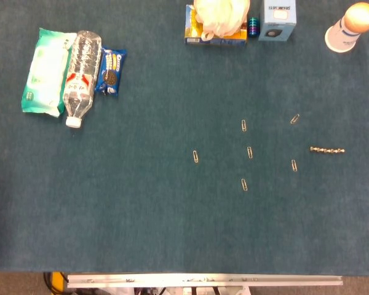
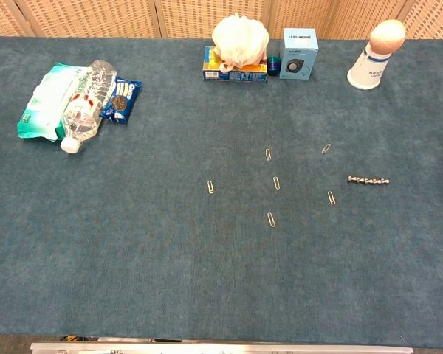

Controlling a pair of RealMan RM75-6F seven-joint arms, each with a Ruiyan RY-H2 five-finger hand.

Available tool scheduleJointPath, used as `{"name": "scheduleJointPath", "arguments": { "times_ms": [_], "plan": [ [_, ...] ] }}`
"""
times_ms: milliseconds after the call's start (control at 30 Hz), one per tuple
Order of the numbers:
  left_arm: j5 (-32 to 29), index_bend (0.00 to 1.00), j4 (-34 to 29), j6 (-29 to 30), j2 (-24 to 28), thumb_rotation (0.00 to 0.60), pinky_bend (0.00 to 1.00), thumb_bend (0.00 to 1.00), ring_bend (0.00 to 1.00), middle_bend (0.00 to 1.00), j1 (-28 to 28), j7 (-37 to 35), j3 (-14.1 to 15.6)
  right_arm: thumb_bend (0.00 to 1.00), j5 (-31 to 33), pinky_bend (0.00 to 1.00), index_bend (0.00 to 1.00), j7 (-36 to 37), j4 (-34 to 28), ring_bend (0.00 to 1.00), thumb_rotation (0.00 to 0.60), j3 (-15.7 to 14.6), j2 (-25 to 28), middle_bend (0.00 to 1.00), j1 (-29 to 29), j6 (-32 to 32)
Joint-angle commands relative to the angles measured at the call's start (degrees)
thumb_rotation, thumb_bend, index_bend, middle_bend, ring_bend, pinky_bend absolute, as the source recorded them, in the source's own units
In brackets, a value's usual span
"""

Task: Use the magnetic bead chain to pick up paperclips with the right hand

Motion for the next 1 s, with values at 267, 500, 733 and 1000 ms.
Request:
{"name": "scheduleJointPath", "arguments": {
  "times_ms": [267, 500, 733, 1000],
  "plan": [
    [0.2, 0.61, -0.3, 0.5, 0.5, 0.6, 0.68, 0.0, 0.45, 0.45, 0.3, -0.7, -0.1, 0.15, 2.2, 0.25, 0.43, -1.9, 1.3, 0.07, 0.6, 0.1, -2.3, 0.15, 1.4, -3.1],
    [0.0, 0.61, -0.5, 1.0, 1.2, 0.6, 0.68, 0.0, 0.45, 0.45, 0.6, -1.9, -0.3, 0.17, 4.2, 0.24, 0.44, -3.8, 2.1, 0.06, 0.6, 0.2, -4.0, 0.15, 3.2, -6.3],
    [-0.6, 0.61, -0.4, 0.6, 1.5, 0.6, 0.68, 0.0, 0.45, 0.45, 0.6, -2.4, -0.5, 0.2, 4.8, 0.24, 0.46, -6.0, 1.8, 0.06, 0.6, 0.0, -4.9, 0.15, 4.4, -7.6],
    [-1.4, 0.61, -0.6, 0.5, 1.5, 0.6, 0.68, 0.0, 0.45, 0.45, 0.6, -1.9, -0.8, 0.21, 5.8, 0.23, 0.47, -7.2, 2.2, 0.06, 0.6, -0.7, -5.9, 0.15, 5.0, -9.0]
  ]
}}
